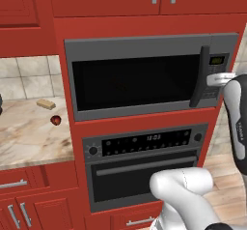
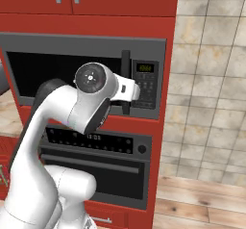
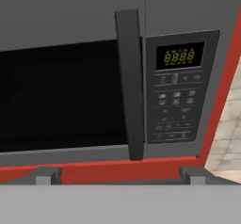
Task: Open the microwave door.
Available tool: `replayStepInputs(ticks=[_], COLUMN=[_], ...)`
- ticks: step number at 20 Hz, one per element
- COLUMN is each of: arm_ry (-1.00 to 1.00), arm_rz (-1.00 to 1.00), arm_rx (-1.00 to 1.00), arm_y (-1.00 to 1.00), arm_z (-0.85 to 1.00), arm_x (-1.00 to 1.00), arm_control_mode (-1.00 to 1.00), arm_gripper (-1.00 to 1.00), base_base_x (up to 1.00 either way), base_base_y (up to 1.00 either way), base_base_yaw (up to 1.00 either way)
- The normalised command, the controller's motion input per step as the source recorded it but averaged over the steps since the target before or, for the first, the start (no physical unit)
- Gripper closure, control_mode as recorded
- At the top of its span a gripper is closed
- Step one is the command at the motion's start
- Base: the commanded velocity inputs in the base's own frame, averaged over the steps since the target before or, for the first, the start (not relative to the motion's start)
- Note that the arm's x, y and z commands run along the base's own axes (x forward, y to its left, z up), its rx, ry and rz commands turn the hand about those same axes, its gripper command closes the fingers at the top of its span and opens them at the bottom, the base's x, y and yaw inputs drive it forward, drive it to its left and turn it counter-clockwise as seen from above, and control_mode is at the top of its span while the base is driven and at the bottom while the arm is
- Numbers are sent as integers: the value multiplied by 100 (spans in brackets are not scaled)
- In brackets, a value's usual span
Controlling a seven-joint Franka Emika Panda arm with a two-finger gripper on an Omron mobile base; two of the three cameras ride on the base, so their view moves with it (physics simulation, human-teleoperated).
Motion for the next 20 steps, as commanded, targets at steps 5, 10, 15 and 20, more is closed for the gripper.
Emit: replayStepInputs(ticks=[5, 10, 15, 20], arm_ry=[7, 1, 0, -2], arm_rz=[0, 0, 0, 0], arm_rx=[0, 0, 0, 0], arm_y=[-8, 0, 0, -4], arm_z=[4, -16, -29, -24], arm_x=[55, 85, 76, 66], arm_control_mode=[-100, -100, -100, -100], arm_gripper=[-100, -100, -100, -100], base_base_x=[0, 0, 0, 0], base_base_y=[0, 0, 0, 0], base_base_yaw=[0, 0, 0, 0])
